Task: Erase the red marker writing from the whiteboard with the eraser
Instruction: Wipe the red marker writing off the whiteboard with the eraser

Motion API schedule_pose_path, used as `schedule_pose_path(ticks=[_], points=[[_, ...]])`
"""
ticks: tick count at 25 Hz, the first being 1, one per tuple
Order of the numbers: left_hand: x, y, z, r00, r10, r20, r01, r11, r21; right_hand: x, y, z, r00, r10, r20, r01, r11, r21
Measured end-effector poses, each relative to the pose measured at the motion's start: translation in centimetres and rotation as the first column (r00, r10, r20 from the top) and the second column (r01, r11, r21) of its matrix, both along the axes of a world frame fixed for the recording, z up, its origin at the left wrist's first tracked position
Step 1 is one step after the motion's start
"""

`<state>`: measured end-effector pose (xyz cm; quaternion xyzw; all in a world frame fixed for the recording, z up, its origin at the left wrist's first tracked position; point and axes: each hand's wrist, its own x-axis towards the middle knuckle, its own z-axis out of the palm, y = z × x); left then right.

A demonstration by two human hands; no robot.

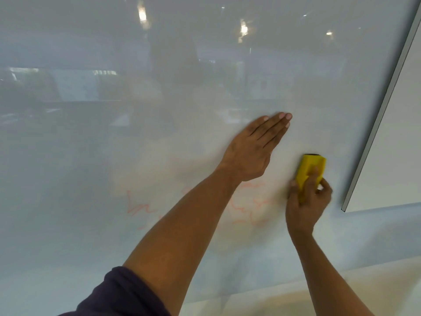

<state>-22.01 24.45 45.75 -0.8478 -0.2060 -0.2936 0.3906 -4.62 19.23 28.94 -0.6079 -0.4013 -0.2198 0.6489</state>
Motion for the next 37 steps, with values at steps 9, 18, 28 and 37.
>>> schedule_pose_path(ticks=[9,18,28,37], points=[[-0.2,0.7,-0.1,0.999,-0.002,-0.054,0.006,0.997,0.076,-1.5,0.8,-1.9,0.986,-0.082,0.144,0.081,0.997,0.013],[-1.7,0.9,0.8,0.993,0.005,-0.116,0.004,0.997,0.083,-4.7,0.8,-4.6,0.896,0.017,0.443,0.003,0.999,-0.044],[-3.9,1.2,0.2,0.992,-0.004,-0.128,0.021,0.991,0.132,-6.9,0.3,-4.0,0.804,0.03,0.593,0.002,0.999,-0.053],[-4.1,1.0,0.0,0.991,-0.007,-0.132,0.019,0.995,0.096,-2.3,0.3,-4.4,0.963,-0.017,0.268,0.013,1.0,0.015]])
